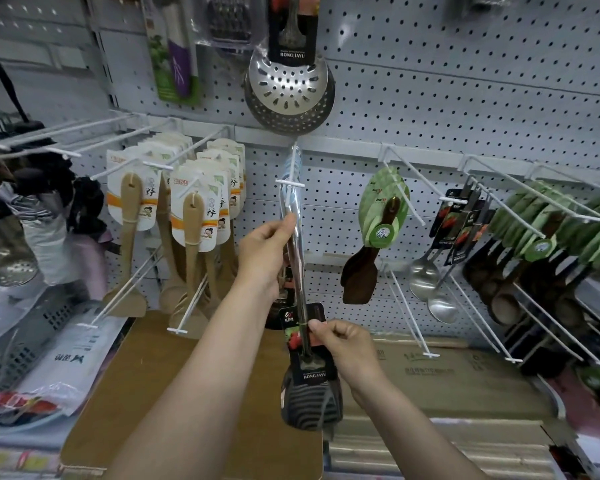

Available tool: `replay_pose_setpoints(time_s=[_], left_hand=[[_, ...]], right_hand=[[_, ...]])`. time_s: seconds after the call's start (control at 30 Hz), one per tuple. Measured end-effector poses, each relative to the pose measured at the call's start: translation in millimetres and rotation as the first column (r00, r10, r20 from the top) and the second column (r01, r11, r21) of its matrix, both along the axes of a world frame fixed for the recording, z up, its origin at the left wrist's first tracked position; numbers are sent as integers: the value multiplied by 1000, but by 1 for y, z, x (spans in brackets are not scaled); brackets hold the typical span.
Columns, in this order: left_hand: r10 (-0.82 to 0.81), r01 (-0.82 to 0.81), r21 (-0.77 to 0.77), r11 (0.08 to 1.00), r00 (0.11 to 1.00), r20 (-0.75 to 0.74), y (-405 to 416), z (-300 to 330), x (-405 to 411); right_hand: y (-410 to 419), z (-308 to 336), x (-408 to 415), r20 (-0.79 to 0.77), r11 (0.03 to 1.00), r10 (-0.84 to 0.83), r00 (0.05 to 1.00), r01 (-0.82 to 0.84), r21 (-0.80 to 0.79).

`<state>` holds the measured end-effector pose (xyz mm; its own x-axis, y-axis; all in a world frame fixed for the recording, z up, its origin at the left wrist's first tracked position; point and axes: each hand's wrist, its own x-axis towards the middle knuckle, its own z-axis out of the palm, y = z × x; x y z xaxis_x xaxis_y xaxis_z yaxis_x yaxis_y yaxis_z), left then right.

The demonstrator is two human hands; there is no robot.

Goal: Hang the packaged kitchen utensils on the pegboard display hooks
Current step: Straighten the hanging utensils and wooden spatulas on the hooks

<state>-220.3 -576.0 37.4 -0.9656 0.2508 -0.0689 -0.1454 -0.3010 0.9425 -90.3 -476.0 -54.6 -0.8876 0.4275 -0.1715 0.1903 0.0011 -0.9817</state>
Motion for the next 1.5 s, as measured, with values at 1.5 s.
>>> replay_pose_setpoints(time_s=[1.5], left_hand=[[225,-251,-143,957,958,-176,8,3,2]], right_hand=[[23,77,-72,37,958,279,960,-281,58]])
